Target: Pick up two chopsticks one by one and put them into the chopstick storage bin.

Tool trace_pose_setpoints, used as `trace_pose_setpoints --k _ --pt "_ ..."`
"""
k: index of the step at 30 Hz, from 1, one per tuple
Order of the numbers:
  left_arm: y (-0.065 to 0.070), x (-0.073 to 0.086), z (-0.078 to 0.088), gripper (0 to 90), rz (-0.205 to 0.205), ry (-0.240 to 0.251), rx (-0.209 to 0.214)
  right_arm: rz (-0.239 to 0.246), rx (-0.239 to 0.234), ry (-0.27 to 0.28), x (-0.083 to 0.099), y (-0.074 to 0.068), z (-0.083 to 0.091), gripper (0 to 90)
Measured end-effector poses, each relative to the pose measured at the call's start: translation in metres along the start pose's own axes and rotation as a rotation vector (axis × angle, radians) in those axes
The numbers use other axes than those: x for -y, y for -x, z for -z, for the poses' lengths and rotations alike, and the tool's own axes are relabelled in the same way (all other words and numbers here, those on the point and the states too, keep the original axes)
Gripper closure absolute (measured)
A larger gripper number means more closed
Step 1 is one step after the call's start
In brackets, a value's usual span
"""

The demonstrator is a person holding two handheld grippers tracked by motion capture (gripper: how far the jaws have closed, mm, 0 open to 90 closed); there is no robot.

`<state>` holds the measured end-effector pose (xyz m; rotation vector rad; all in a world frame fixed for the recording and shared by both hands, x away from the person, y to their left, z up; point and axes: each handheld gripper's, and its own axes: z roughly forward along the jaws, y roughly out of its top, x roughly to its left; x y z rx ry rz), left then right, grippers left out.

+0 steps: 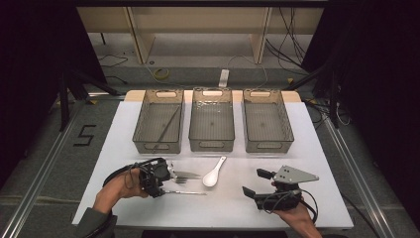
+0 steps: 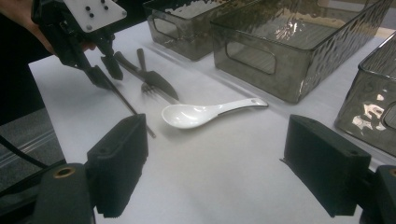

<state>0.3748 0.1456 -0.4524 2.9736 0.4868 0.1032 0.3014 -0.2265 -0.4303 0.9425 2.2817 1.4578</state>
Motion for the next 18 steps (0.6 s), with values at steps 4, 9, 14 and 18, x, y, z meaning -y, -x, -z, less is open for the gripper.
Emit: trace_pose_setpoints --k 4,9,14,18 --pt "-0.0015 0.0025 -0.0073 67.5 0.000 -0.028 0.018 0.002 -0.001 0.000 -0.0001 -0.0001 -0.0002 22.5" --pt "-0.0017 0.0020 -0.0067 74.4 -0.012 -0.034 0.043 0.000 0.000 -0.002 -0.0001 -0.0001 -0.0003 22.5" --pt "-0.0013 0.0024 -0.0070 79.7 -0.018 -0.026 0.053 0.000 0.001 -0.002 0.0000 0.0000 -0.0002 22.5" --pt "-0.0008 0.0029 -0.0068 83.8 -0.043 -0.025 0.066 -0.001 0.000 -0.002 0.0000 0.0000 -0.0002 22.5"
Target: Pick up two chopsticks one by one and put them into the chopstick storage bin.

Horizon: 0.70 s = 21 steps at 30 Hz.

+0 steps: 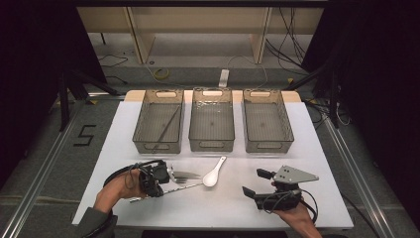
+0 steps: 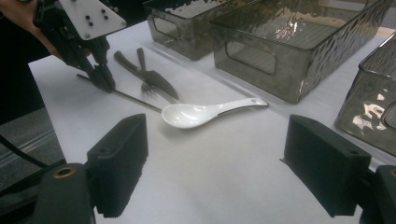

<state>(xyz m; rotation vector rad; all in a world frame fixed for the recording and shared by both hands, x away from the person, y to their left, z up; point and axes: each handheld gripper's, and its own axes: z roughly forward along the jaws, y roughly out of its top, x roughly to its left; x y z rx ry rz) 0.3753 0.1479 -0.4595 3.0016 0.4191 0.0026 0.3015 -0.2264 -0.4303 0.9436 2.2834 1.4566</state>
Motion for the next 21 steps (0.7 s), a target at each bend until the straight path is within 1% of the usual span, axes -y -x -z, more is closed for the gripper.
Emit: trace_pose_setpoints --k 2,4,5,7,10,11,12,15,17,18,20,21 --pt "0.000 0.000 0.000 84.2 -0.007 0.005 0.000 0.001 0.000 -0.001 0.000 0.000 0.000 22.5" --pt "0.000 0.002 0.000 84.5 -0.022 0.014 0.004 0.001 0.000 -0.001 0.000 0.000 0.000 22.5" --pt "0.000 0.002 0.000 84.5 -0.022 0.014 0.004 0.003 -0.001 0.000 0.000 0.000 0.000 22.5" --pt "0.001 0.000 0.000 84.7 -0.041 0.006 -0.004 0.001 0.000 -0.002 0.000 0.000 0.000 22.5" --pt "0.002 0.000 0.000 84.8 -0.041 0.005 -0.003 -0.001 0.001 -0.004 0.000 0.000 0.000 22.5" --pt "0.002 0.000 0.001 84.8 -0.046 0.006 -0.004 -0.001 0.001 -0.003 0.000 0.000 0.000 22.5" --pt "0.002 0.000 0.003 84.8 -0.049 0.023 0.000 -0.001 0.001 -0.003 0.000 0.000 0.000 22.5" --pt "0.003 -0.001 0.007 84.9 -0.056 0.023 -0.004 -0.001 0.001 -0.003 0.000 0.000 0.000 22.5" --pt "0.005 -0.002 0.012 84.8 -0.051 0.039 -0.001 -0.002 0.001 -0.003 0.000 0.000 0.000 22.5" --pt "0.005 -0.002 0.012 84.8 -0.051 0.039 -0.001 -0.002 0.001 -0.004 0.000 0.000 0.000 22.5" --pt "0.006 -0.002 0.013 84.9 -0.055 0.044 0.004 -0.002 0.001 -0.004 0.000 0.000 0.000 22.5" --pt "0.006 -0.002 0.015 84.9 -0.065 0.043 0.007 -0.003 0.001 -0.004 0.000 0.000 0.000 22.5"
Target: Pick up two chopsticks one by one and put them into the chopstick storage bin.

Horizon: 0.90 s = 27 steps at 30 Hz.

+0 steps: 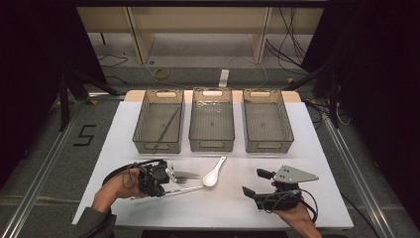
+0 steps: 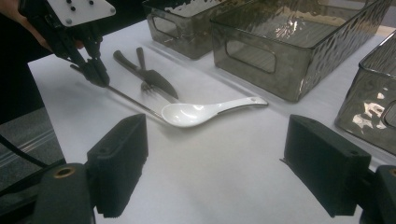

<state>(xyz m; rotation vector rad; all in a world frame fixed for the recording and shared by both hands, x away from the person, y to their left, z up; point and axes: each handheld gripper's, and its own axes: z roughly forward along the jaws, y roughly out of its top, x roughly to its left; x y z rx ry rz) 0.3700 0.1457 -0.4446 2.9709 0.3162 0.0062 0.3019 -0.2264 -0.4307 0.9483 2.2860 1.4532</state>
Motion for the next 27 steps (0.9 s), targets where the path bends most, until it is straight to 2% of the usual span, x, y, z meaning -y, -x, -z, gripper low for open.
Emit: trace_pose_setpoints --k 4,9,12,15,16,17,18,19,20,21,22,23,25,26,27 --pt "0.003 -0.003 0.005 84.9 -0.008 0.019 0.008 -0.001 -0.001 -0.001 0.000 0.000 0.000 22.5" --pt "0.006 -0.006 0.017 84.9 -0.011 0.073 0.001 0.000 -0.001 -0.001 0.000 0.000 0.000 22.5" --pt "0.008 -0.009 0.026 84.9 -0.006 0.126 -0.008 -0.001 0.001 -0.003 0.000 0.000 0.000 22.5" --pt "0.008 -0.012 0.035 84.9 0.030 0.174 -0.027 -0.001 0.002 -0.002 0.000 0.000 0.000 22.5" --pt "0.007 -0.013 0.040 84.9 0.077 0.219 -0.043 -0.001 0.001 -0.002 0.000 0.000 0.000 22.5" --pt "0.007 -0.013 0.040 84.8 0.077 0.219 -0.043 -0.002 0.002 -0.002 0.000 0.000 0.000 22.5" --pt "0.006 -0.014 0.043 84.9 0.101 0.232 -0.054 -0.003 0.002 -0.003 0.000 0.000 0.000 22.5" --pt "0.003 -0.014 0.048 84.8 0.153 0.256 -0.067 -0.003 0.002 -0.003 0.000 0.000 0.000 22.5" --pt "0.001 -0.014 0.050 84.8 0.184 0.270 -0.078 -0.002 0.003 -0.001 0.000 0.000 0.000 22.5" --pt "0.001 -0.014 0.050 84.9 0.184 0.270 -0.078 -0.003 0.002 -0.001 0.000 0.001 0.000 22.5" --pt "-0.003 -0.012 0.054 84.8 0.241 0.287 -0.104 -0.008 0.002 -0.002 0.000 0.001 0.000 22.5" --pt "-0.003 -0.012 0.054 84.8 0.241 0.287 -0.104 -0.006 0.003 -0.002 0.000 0.001 0.000 22.5" --pt "-0.013 -0.005 0.055 84.8 0.328 0.340 -0.122 -0.005 0.005 -0.004 0.000 0.001 0.000 22.5" --pt "-0.017 -0.003 0.056 84.8 0.348 0.350 -0.124 -0.002 0.005 -0.001 0.000 0.001 0.000 22.5" --pt "-0.017 -0.003 0.056 84.9 0.348 0.350 -0.124 -0.004 0.007 -0.001 0.000 0.001 0.001 22.5"
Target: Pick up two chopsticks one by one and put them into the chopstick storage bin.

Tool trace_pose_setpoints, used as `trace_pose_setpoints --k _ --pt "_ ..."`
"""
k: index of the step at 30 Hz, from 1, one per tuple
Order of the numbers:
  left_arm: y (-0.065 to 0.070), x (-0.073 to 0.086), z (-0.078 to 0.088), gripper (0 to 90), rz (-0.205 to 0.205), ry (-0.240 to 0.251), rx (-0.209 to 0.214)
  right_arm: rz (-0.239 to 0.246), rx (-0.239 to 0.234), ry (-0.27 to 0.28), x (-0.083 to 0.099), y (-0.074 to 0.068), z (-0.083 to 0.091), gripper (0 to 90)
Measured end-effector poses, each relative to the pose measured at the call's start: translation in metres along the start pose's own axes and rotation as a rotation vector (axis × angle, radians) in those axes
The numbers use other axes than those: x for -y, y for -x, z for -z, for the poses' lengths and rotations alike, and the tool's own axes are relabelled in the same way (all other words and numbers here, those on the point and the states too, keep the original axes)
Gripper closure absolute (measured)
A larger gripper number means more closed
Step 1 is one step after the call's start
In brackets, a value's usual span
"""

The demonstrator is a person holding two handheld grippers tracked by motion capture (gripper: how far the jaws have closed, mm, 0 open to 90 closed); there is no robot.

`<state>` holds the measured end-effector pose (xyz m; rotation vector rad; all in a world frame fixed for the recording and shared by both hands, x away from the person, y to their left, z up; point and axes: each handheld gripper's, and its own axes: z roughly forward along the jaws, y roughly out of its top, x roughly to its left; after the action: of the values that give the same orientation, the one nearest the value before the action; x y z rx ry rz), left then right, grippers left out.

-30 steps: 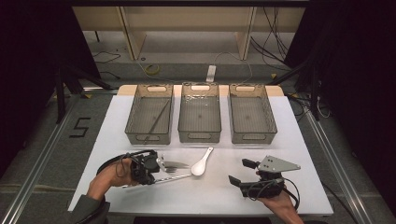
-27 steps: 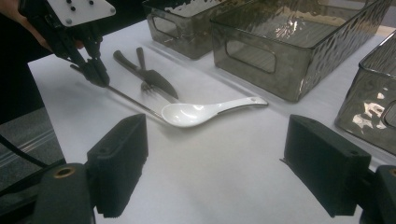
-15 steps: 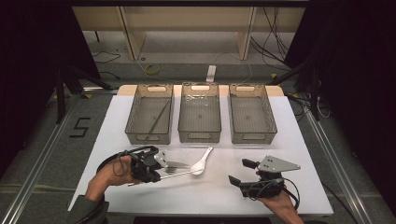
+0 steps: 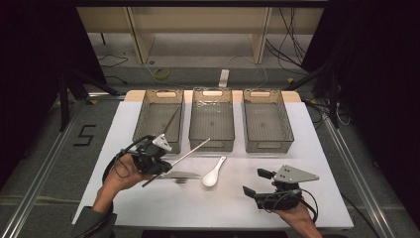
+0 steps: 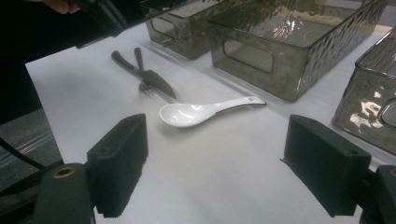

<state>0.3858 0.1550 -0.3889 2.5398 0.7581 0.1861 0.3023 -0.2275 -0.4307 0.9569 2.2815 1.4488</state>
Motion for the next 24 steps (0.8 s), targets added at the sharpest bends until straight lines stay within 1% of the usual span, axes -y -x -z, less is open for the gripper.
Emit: trace_pose_setpoints --k 1,2,3,4,8,9,10,11,12,14,15,18,19,20,21,22,23,24 --pt "-0.008 0.001 0.002 84.8 0.041 0.018 -0.024 -0.004 -0.001 -0.002 0.000 0.000 0.000 22.5" --pt "-0.013 0.000 0.002 84.9 0.067 0.035 -0.037 -0.003 0.002 -0.002 0.001 0.000 0.000 22.5" --pt "-0.018 0.000 0.004 84.8 0.086 0.045 -0.047 -0.004 0.002 -0.005 0.001 0.001 -0.001 22.5" --pt "-0.018 0.000 0.004 84.8 0.086 0.045 -0.047 -0.006 -0.001 -0.006 0.001 0.002 -0.001 22.5" --pt "-0.039 -0.003 0.010 84.8 0.156 0.106 -0.087 -0.007 0.000 -0.011 0.001 0.002 -0.003 22.5" --pt "-0.051 -0.006 0.014 84.9 0.200 0.142 -0.101 -0.005 0.000 -0.013 0.001 0.002 -0.003 22.5" --pt "-0.051 -0.006 0.014 84.9 0.200 0.142 -0.101 -0.005 0.001 -0.012 0.001 0.003 -0.003 22.5" --pt "-0.062 -0.011 0.016 84.8 0.228 0.166 -0.109 -0.010 0.003 -0.013 0.001 0.003 -0.004 22.5" --pt "-0.062 -0.011 0.016 84.8 0.228 0.166 -0.109 -0.011 0.003 -0.014 0.002 0.003 -0.004 22.5" --pt "-0.072 -0.016 0.017 84.9 0.251 0.176 -0.126 -0.011 0.005 -0.017 0.002 0.004 -0.004 22.5" --pt "-0.077 -0.018 0.017 84.9 0.260 0.180 -0.128 -0.009 0.005 -0.014 0.002 0.004 -0.004 22.5" --pt "-0.088 -0.023 0.018 84.8 0.288 0.201 -0.148 -0.009 0.003 -0.013 0.002 0.003 -0.003 22.4" --pt "-0.094 -0.026 0.018 84.8 0.305 0.206 -0.154 -0.007 0.004 -0.014 0.002 0.004 -0.004 22.5" --pt "-0.098 -0.026 0.018 84.8 0.309 0.207 -0.154 -0.008 0.003 -0.014 0.002 0.004 -0.003 22.5" --pt "-0.098 -0.026 0.018 84.8 0.309 0.207 -0.154 -0.009 0.002 -0.011 0.002 0.004 -0.003 22.5" --pt "-0.105 -0.027 0.020 84.8 0.334 0.231 -0.154 -0.009 0.002 -0.009 0.002 0.004 -0.003 22.5" --pt "-0.105 -0.027 0.020 84.9 0.334 0.231 -0.154 -0.012 0.001 -0.010 0.002 0.003 -0.003 22.5" --pt "-0.108 -0.027 0.020 84.9 0.343 0.240 -0.156 -0.012 0.001 -0.010 0.002 0.003 -0.003 22.5"
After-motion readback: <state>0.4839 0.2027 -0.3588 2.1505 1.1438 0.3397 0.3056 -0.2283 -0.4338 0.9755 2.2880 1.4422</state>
